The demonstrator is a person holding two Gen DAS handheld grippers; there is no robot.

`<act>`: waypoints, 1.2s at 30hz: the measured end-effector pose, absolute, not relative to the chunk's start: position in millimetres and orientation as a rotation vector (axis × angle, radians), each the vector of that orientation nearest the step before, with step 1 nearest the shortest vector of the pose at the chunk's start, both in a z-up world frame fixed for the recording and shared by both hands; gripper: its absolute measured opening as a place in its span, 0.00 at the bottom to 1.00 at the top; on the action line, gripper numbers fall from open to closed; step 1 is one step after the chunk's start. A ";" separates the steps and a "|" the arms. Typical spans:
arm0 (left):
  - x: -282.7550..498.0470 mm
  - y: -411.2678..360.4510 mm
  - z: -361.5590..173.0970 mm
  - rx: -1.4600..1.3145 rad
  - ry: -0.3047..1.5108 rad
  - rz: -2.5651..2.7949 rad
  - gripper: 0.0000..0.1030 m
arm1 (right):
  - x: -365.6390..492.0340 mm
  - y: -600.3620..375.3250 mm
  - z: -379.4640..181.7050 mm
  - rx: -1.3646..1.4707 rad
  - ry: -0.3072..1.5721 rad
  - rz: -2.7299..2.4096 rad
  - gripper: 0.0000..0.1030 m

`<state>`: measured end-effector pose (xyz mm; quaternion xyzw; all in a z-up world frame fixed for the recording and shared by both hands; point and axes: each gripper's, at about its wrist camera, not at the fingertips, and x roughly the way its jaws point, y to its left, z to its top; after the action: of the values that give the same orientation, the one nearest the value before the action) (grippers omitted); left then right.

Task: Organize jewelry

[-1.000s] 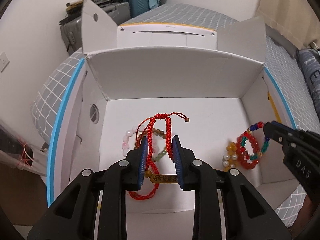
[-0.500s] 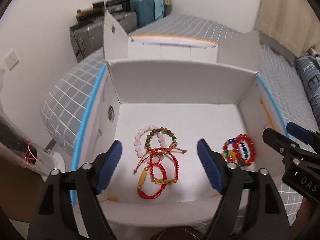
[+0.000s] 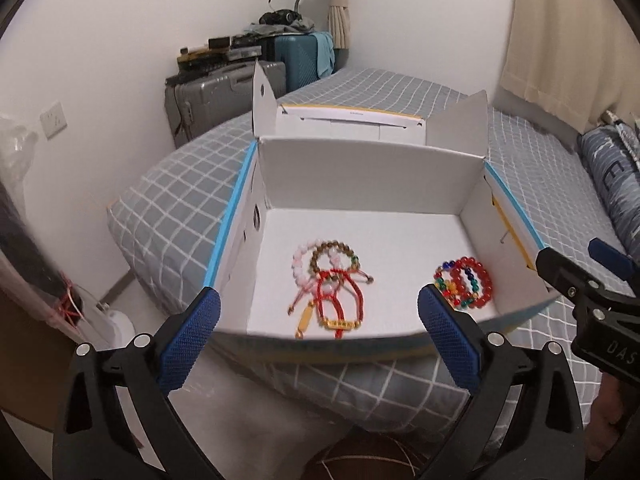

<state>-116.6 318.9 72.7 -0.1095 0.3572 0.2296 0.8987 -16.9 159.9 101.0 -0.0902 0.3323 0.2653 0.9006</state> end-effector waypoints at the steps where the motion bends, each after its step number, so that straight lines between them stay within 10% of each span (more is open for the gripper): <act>1: -120.3 319.8 70.1 -0.240 0.739 0.471 0.94 | -19.5 157.3 99.1 -0.180 0.683 0.544 0.93; 36: -119.8 315.5 47.9 -0.216 0.764 0.452 0.93 | -20.9 148.9 64.5 -0.198 0.735 0.515 0.93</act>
<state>-119.8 315.5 47.9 -0.1042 0.3688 0.2181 0.8975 -20.9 148.9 64.5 -0.0957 0.3549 0.2484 0.8962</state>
